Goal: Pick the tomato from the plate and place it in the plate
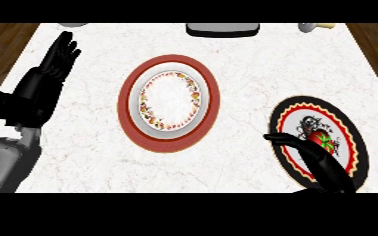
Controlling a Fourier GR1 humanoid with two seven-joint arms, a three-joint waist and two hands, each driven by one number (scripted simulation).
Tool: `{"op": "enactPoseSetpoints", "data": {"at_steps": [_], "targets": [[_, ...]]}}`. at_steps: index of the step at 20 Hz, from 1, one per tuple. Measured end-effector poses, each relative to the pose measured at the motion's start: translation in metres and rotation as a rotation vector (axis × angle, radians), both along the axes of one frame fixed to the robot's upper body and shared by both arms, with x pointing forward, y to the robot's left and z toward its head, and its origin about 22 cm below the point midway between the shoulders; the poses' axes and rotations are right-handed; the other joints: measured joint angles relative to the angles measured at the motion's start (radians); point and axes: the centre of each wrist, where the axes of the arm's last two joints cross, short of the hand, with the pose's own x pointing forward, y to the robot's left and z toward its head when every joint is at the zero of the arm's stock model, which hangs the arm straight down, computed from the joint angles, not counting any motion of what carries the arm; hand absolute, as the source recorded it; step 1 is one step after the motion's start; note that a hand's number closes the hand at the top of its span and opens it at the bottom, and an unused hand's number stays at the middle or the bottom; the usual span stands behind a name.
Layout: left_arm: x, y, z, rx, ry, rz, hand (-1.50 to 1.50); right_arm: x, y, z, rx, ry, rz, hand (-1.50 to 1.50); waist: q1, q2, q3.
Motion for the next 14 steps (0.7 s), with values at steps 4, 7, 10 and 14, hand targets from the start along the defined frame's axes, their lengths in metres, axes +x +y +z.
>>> {"op": "enactPoseSetpoints", "data": {"at_steps": [4,7,10,14], "targets": [[0.0,-0.001,0.001,-0.002,-0.003,0.005,0.0,0.005,-0.033,0.025,0.003,-0.078,-0.025,-1.5,-0.006,0.001,-0.001],[-0.002,-0.002,-0.006,0.0,-0.006,0.007,0.0,0.011,-0.056,0.055,-0.1,-0.119,-0.052,-1.5,-0.009,0.0,-0.002],[-0.005,-0.001,-0.007,0.0,-0.004,0.006,0.0,0.014,-0.073,0.085,-0.29,-0.107,-0.07,-1.5,-0.009,-0.001,-0.003],[-0.002,0.0,-0.003,0.0,-0.003,0.0,0.0,0.02,-0.094,0.121,-0.578,-0.059,-0.075,-1.5,-0.006,0.001,-0.004]]}}
